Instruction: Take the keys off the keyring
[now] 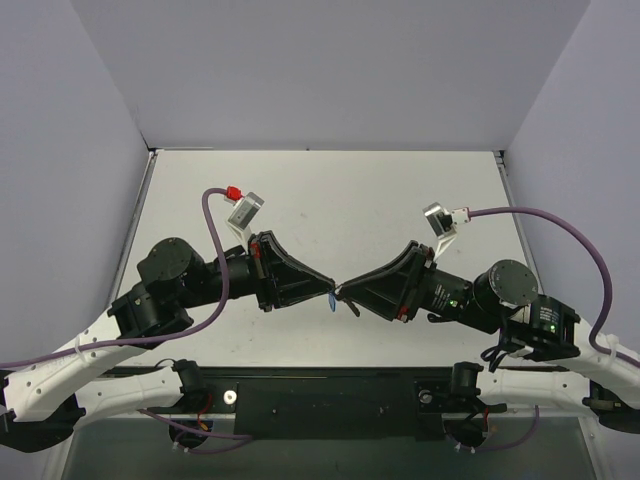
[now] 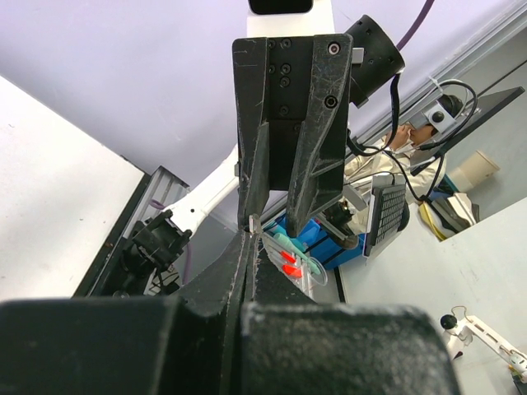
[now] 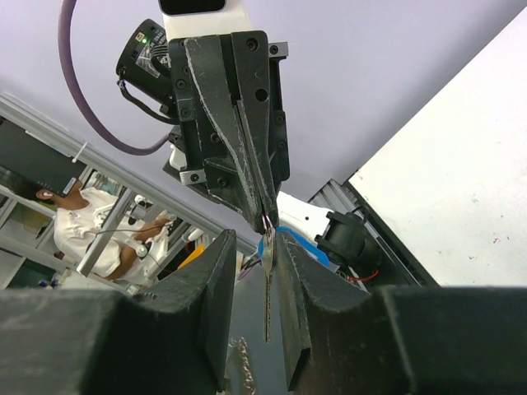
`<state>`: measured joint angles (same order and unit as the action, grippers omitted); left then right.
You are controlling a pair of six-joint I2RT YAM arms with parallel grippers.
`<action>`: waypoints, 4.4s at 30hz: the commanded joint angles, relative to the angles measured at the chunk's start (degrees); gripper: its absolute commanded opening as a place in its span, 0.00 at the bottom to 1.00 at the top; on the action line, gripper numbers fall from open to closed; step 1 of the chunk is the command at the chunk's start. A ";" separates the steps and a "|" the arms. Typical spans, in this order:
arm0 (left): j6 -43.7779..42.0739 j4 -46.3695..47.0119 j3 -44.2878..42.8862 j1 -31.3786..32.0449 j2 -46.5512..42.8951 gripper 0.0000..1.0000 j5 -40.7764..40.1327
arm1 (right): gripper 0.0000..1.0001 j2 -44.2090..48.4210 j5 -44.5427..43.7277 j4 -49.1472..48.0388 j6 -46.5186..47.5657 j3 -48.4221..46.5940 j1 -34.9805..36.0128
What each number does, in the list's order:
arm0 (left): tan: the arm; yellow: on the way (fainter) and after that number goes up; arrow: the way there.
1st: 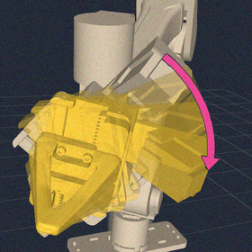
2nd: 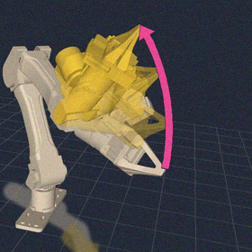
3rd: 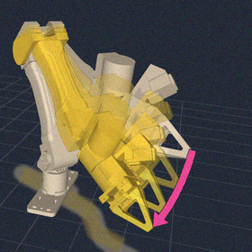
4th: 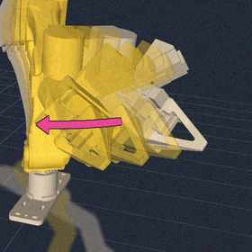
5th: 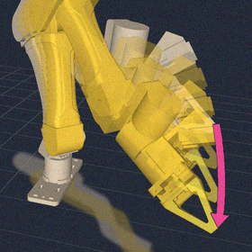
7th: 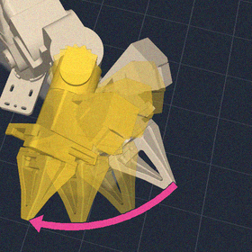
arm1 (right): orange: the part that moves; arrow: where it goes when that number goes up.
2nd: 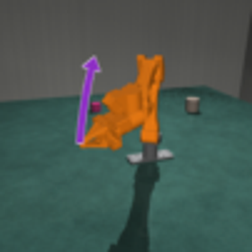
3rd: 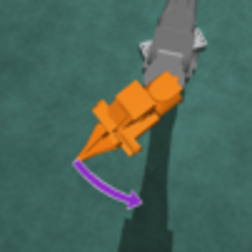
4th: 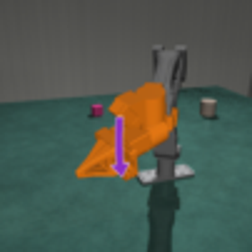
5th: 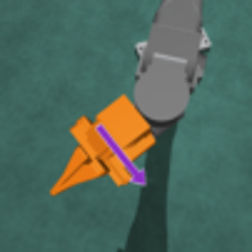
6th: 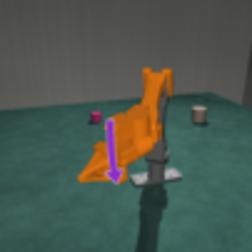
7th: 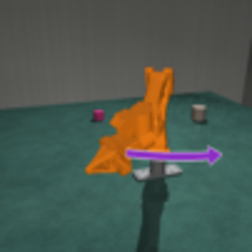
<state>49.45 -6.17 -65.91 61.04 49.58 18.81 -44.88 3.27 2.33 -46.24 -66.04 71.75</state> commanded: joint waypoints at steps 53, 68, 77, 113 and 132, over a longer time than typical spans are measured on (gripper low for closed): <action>-8.31 -11.49 -6.86 0.05 -1.33 0.44 -2.90 | 0.00 0.41 9.47 -2.94 4.65 0.74 0.33; -8.41 -8.50 -4.76 0.14 -0.71 0.37 6.24 | 0.00 -1.34 12.73 -0.66 7.39 -0.58 0.33; -8.23 -7.71 -3.00 0.14 -1.86 0.37 7.04 | 0.00 -2.40 12.55 -1.19 7.13 -0.40 0.41; -4.28 -0.78 1.92 0.93 -2.56 0.00 6.26 | 0.00 -0.12 5.01 -5.05 6.07 3.81 0.41; 8.90 21.72 14.49 1.10 -4.15 0.00 -13.36 | 0.00 3.92 -12.49 -16.82 2.21 13.74 0.06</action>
<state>54.85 5.93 -52.03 61.76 45.15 8.64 -41.50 -4.25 -7.92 -42.74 -53.30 72.05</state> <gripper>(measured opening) 0.018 0.009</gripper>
